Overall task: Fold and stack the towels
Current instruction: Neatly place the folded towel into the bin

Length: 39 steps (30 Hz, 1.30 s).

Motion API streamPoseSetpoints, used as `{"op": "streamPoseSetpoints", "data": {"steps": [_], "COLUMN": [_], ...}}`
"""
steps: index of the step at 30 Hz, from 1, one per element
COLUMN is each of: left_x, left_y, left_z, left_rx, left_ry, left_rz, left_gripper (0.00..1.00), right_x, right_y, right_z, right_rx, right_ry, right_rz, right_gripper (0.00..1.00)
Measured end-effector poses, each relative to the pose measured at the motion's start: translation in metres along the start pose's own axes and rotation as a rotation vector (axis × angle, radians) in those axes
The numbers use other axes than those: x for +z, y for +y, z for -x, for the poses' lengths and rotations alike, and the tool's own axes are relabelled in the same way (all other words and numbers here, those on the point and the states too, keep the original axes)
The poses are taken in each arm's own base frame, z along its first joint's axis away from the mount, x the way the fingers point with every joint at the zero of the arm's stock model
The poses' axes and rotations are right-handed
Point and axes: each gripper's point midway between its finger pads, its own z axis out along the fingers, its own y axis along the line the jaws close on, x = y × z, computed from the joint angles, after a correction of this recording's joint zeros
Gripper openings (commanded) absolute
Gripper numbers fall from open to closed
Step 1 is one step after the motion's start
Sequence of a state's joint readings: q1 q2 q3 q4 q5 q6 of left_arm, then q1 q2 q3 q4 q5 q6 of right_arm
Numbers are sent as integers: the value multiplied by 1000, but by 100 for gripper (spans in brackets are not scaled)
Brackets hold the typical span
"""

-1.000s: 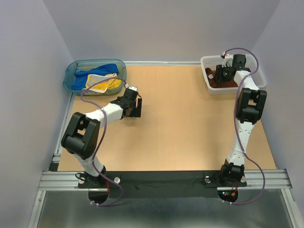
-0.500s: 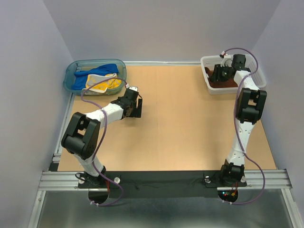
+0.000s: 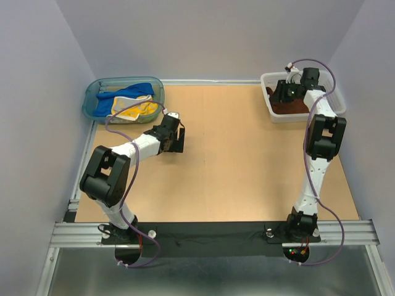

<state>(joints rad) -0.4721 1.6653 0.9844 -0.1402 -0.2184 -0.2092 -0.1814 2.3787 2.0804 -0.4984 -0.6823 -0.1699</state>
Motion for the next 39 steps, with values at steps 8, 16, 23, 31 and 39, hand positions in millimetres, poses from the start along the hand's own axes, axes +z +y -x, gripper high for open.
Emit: {"op": "streamPoseSetpoints", "data": {"steps": [8, 16, 23, 31, 39], "left_x": [0, 0, 0, -2, -40], "left_y": [0, -2, -1, -3, -4], "left_z": [0, 0, 0, 1, 29], "left_rx": [0, 3, 4, 9, -28], "left_ry": [0, 0, -1, -9, -126], "left_rz": [0, -2, 1, 2, -46], "left_gripper": [88, 88, 87, 87, 87], "right_x": [-2, -23, -50, -75, -51], "right_y": [-7, -15, -52, -101, -131], "right_z": [1, 22, 30, 22, -17], "right_rx": [8, 9, 127, 251, 304], "right_ry": [3, -30, -75, -97, -41], "right_rz": [-45, -165, -331, -570, -643], "right_gripper": [50, 55, 51, 46, 46]}}
